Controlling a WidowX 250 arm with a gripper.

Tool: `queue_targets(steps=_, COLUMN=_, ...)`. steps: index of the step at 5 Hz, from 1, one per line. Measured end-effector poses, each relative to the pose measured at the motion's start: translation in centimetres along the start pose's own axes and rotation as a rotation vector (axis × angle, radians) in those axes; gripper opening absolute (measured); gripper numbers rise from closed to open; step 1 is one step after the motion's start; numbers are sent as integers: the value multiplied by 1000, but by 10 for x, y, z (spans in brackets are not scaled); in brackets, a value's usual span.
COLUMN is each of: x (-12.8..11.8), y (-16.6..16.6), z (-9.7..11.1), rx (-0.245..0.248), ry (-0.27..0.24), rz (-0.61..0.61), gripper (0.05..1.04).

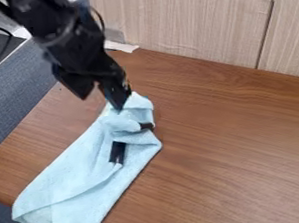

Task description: Fold the cloth from top to bottom

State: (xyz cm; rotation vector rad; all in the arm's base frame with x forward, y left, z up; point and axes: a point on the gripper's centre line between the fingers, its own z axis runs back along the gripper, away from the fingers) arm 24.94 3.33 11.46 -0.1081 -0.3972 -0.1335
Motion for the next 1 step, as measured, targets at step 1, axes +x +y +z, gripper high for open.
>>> queue_targets(steps=1, x=-2, y=2, z=8, rx=21, ry=30, rz=6, gripper=1000)
